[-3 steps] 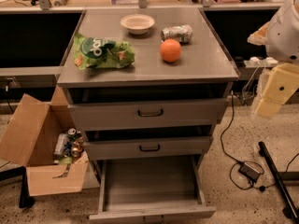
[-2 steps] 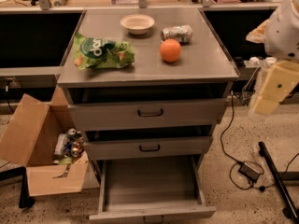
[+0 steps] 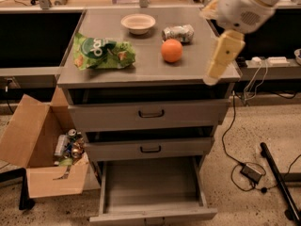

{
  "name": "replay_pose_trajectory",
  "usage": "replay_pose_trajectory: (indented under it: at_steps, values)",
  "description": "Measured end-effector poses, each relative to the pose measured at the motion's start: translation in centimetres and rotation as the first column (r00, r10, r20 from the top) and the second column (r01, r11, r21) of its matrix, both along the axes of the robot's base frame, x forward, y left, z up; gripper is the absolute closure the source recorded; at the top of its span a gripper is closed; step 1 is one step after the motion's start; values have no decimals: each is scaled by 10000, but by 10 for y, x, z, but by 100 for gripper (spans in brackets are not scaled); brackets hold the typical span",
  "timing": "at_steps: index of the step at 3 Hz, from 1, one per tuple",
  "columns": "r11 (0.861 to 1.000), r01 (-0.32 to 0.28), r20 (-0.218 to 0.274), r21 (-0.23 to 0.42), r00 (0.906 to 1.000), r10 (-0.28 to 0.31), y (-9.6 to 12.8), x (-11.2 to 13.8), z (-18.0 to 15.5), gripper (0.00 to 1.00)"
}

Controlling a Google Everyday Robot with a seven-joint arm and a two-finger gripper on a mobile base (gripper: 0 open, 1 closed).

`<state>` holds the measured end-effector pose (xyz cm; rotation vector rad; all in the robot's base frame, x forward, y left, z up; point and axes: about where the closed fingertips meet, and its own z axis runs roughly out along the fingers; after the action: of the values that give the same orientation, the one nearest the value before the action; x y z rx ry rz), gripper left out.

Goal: Place green rice chip bag into bottom drawer

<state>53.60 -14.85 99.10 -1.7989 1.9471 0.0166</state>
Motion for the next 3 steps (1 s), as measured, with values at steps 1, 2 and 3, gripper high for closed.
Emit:
replay_pose_trajectory:
  at_steps: [1, 2, 3]
  values:
    - [9853, -1418, 249, 949, 9898, 1400, 65, 59, 5, 0]
    - [9853, -1419, 242, 947, 9898, 1402, 65, 59, 5, 0]
    - [9857, -1303, 153, 1072, 9915, 1295, 71, 63, -4, 0]
